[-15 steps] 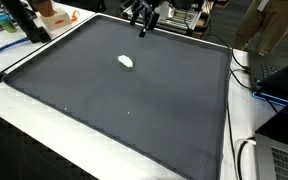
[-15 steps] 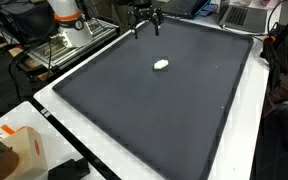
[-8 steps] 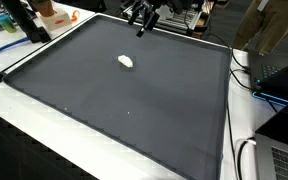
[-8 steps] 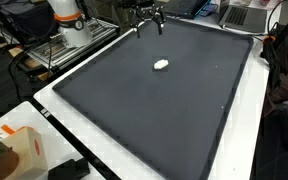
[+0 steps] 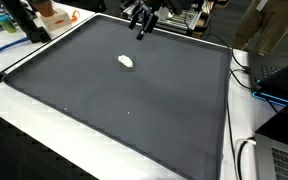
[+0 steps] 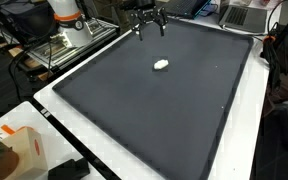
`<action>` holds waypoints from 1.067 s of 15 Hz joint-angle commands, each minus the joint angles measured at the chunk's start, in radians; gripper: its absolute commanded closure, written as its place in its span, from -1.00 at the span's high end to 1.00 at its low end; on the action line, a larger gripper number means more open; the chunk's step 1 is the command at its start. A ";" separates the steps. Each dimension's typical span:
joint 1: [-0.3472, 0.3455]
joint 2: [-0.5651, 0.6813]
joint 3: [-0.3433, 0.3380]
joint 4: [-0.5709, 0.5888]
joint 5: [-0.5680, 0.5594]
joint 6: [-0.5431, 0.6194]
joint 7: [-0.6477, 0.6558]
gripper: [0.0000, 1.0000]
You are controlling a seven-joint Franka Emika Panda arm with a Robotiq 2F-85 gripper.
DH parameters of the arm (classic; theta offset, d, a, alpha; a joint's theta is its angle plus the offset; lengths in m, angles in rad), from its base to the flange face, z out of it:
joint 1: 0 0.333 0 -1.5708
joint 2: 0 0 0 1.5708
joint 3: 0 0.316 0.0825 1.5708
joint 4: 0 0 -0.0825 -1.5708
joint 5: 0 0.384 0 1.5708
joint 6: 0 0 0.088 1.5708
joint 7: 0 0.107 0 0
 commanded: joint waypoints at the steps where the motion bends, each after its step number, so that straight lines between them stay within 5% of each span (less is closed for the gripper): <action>1: -0.017 -0.033 0.010 0.006 -0.088 -0.008 0.071 1.00; 9: -0.029 0.071 0.058 0.037 -0.373 -0.076 0.222 1.00; 16: -0.037 0.233 0.045 0.033 -0.471 -0.220 0.238 1.00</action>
